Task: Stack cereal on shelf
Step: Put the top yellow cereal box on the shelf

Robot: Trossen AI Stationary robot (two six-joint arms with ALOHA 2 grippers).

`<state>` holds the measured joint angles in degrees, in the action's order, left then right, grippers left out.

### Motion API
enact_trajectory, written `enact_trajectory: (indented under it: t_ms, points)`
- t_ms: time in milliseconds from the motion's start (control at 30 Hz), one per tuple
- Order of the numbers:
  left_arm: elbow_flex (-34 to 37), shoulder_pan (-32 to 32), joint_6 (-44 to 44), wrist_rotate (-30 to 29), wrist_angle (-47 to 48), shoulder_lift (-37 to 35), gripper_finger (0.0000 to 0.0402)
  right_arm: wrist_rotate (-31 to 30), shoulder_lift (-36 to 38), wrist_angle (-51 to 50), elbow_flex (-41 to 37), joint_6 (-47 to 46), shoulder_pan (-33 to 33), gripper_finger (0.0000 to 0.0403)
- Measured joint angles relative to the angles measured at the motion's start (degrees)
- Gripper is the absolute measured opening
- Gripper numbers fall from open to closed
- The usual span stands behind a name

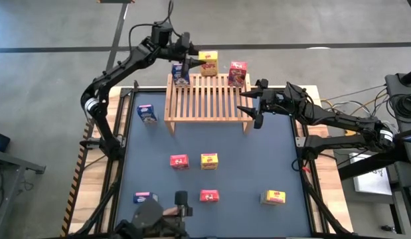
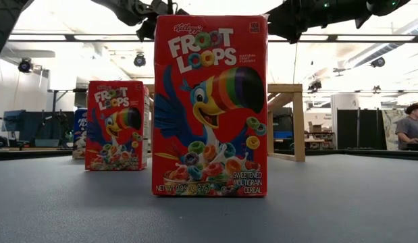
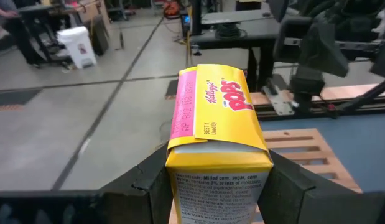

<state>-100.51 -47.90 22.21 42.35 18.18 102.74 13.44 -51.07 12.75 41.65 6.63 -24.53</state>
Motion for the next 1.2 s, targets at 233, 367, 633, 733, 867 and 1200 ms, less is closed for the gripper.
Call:
enact_trajectory:
  t_ms: [233,367,633,733,867,1200]
  points:
    - [0.11,0.04,0.53,-0.81,-0.69,0.2,0.0165,-0.01,0.0,0.39,0.0,-0.07,-0.01,0.0251]
    - [1.08,0.07,1.1,-0.82,-1.67,0.2,0.0165,-0.01,0.0,0.42,0.0,-0.61,0.0,0.0251]
    - [1.33,0.22,1.35,-0.8,-2.13,0.2,0.0165,0.0,0.0,0.93,-0.02,-0.66,0.01,0.0251]
    - [1.33,0.28,1.83,-0.38,-2.6,0.68,0.0165,0.01,0.0,1.48,-0.02,-0.63,0.02,0.0251]
    - [1.33,0.35,1.8,0.67,-3.0,2.64,0.0165,0.01,0.0,1.66,-0.02,-0.66,0.02,0.0251]
    - [1.34,0.2,2.19,0.67,-2.97,3.91,0.0165,0.03,0.0,1.62,-0.04,-0.17,0.02,0.0251]
